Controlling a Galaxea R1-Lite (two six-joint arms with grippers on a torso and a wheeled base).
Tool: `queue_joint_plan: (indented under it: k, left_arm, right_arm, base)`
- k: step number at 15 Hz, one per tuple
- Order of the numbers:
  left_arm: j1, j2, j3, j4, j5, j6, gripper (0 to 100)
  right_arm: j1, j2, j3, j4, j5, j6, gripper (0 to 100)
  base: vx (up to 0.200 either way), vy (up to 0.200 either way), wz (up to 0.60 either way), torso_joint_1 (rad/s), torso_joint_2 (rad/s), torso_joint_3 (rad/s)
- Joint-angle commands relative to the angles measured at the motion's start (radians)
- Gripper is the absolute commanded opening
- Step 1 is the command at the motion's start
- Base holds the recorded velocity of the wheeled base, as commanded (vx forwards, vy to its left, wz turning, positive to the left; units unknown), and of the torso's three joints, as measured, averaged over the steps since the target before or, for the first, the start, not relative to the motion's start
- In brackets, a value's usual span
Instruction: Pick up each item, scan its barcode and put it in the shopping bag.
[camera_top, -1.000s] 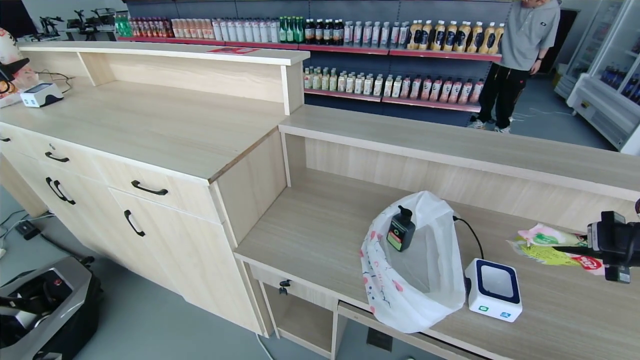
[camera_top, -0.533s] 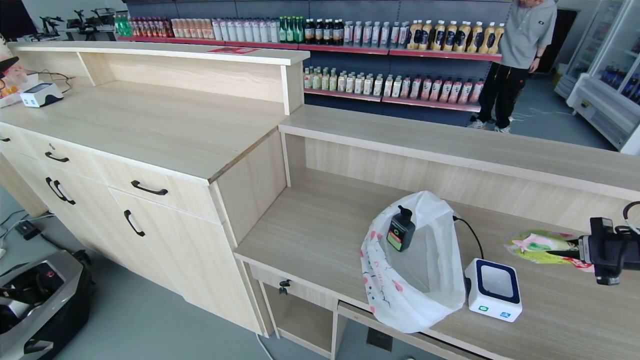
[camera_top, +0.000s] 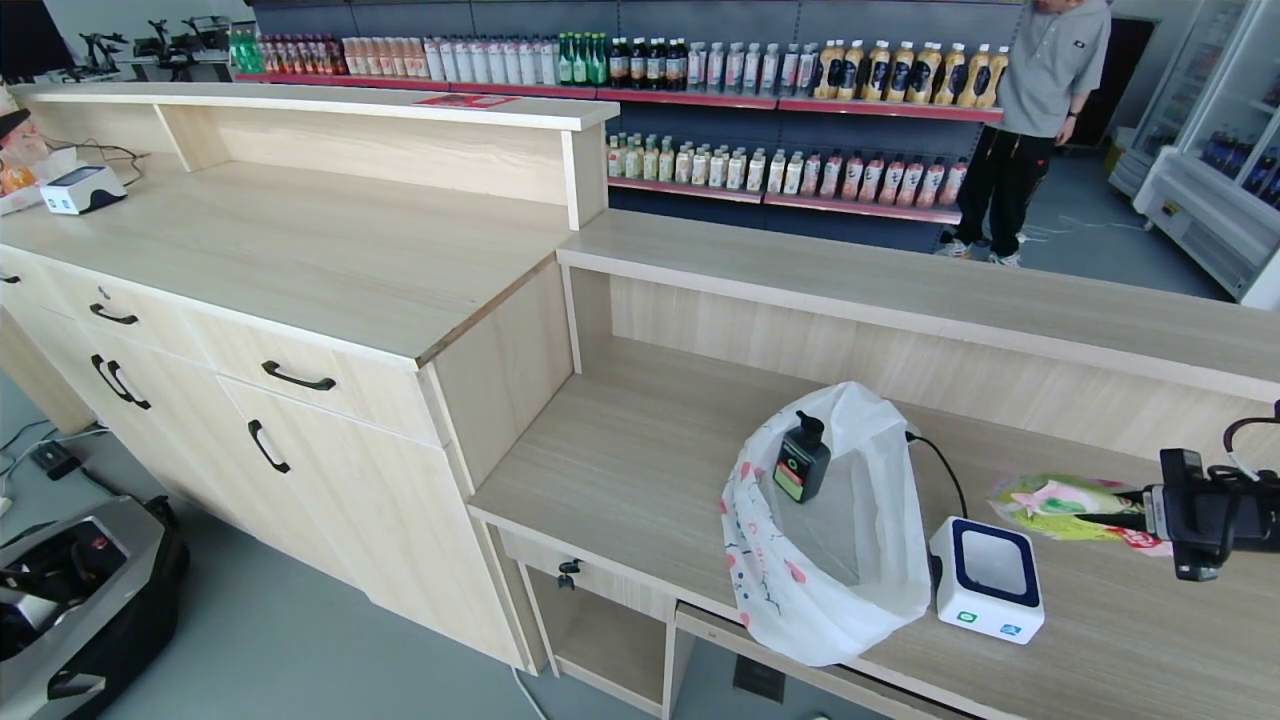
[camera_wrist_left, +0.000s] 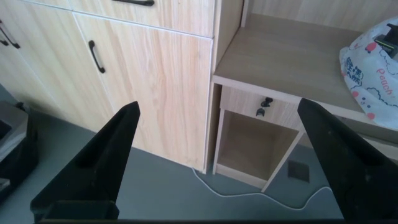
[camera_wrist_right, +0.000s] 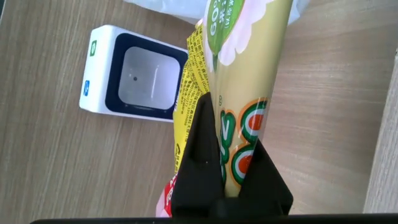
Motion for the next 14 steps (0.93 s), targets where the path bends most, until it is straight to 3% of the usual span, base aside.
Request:
queue_joint_plan:
  k: [1, 14]
  left_arm:
    - [-0.001, 0.001, 0.0, 0.0, 0.0, 0.0, 100]
    - [0.001, 0.001, 0.0, 0.0, 0.0, 0.0, 100]
  right_arm:
    - [-0.005, 0.019, -0.001, 0.0, 0.001, -0.006, 0]
    - [0.0, 0.088, 0.009, -0.058, -0.001, -0.008, 0]
  base:
    - [0.0, 0.0, 0.0, 0.0, 0.0, 0.0]
    - [0.0, 0.0, 0.0, 0.0, 0.0, 0.0]
